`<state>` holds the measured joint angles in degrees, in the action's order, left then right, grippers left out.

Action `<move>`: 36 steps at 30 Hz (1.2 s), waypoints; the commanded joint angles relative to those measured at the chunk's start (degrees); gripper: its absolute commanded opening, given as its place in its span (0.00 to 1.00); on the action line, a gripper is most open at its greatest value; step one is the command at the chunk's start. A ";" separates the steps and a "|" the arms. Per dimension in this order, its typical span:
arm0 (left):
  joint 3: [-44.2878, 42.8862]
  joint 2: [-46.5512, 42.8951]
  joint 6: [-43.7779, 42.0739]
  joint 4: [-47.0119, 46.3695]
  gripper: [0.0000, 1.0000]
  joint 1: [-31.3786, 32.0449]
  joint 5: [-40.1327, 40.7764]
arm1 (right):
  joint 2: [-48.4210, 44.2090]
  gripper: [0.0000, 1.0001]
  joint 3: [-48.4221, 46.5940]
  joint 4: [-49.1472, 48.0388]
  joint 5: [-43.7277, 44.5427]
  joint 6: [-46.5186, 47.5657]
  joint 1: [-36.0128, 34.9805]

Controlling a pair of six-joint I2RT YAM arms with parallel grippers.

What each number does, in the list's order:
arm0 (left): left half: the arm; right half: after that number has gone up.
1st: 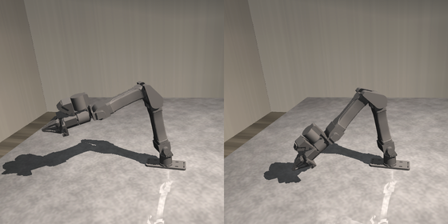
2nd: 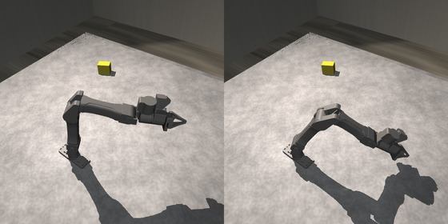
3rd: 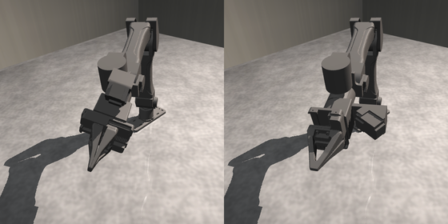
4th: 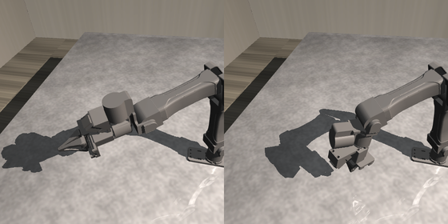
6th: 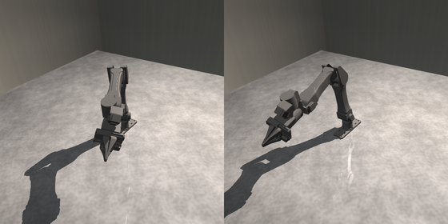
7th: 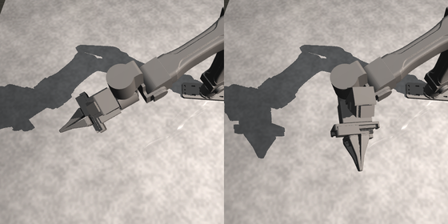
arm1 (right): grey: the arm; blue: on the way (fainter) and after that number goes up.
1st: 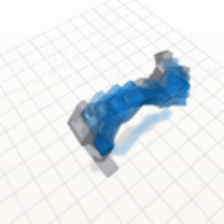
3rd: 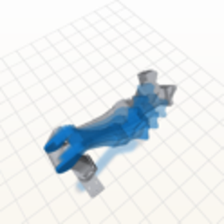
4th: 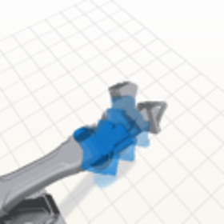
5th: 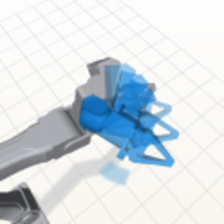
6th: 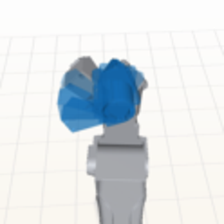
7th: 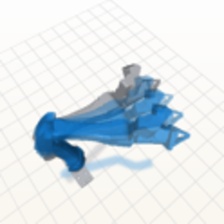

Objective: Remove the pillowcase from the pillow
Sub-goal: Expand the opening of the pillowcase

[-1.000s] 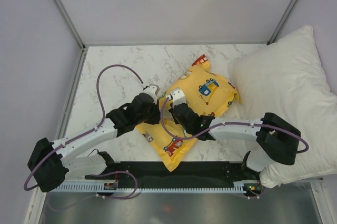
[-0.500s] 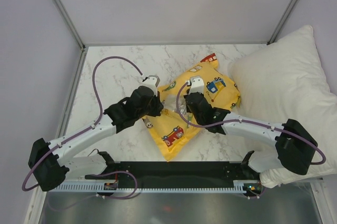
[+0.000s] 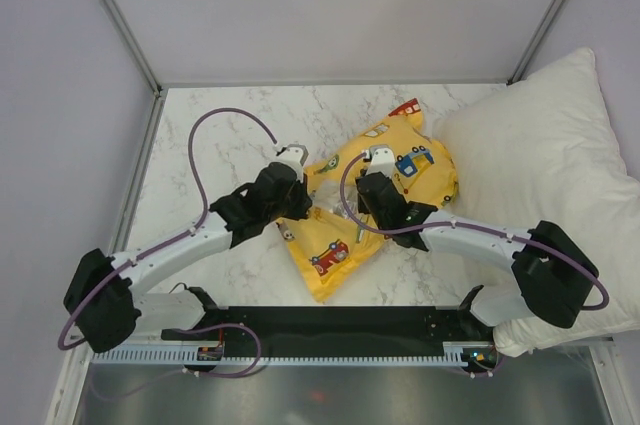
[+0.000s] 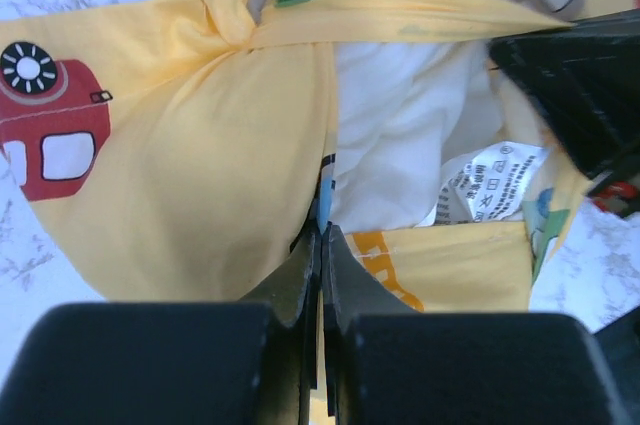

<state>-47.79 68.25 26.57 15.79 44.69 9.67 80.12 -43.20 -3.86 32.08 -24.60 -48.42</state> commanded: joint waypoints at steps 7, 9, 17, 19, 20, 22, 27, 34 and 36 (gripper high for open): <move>7.36 13.22 -3.71 -12.00 0.02 -1.71 5.01 | -0.31 0.00 2.68 6.49 -5.77 0.87 2.29; 7.62 13.66 -3.98 -13.24 0.02 -1.71 4.83 | -1.79 0.00 2.86 6.93 -6.93 1.39 1.58; 9.91 12.35 -5.73 -18.51 0.02 -1.71 1.06 | -13.22 0.57 -0.74 8.43 -14.57 6.84 0.17; 10.61 11.91 -5.83 -19.30 0.02 -1.71 -0.17 | -15.60 0.65 -1.71 7.20 -17.21 9.39 0.00; 10.79 11.47 -5.82 -19.83 0.02 -1.71 -0.53 | -15.87 0.69 -2.67 6.68 -20.44 10.09 -0.09; 11.14 10.94 -5.83 -20.01 0.02 -1.71 -1.23 | -15.61 0.71 -3.55 4.92 -23.88 11.93 -0.09; 11.67 8.92 -5.65 -20.27 0.02 -1.71 -1.67 | -9.47 0.69 -5.84 -1.66 -40.81 13.70 -0.09; 12.19 7.60 -5.47 -20.10 0.02 -1.71 -2.03 | 0.56 0.65 -8.48 -6.51 -47.71 13.62 -0.09; 12.46 7.25 -5.30 -19.92 0.02 -1.80 -1.76 | 2.93 0.64 -8.92 -7.13 -47.20 13.88 -0.09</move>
<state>-37.10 76.20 23.44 -6.94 43.11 8.27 81.12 -49.25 -6.72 -10.85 -12.05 -48.49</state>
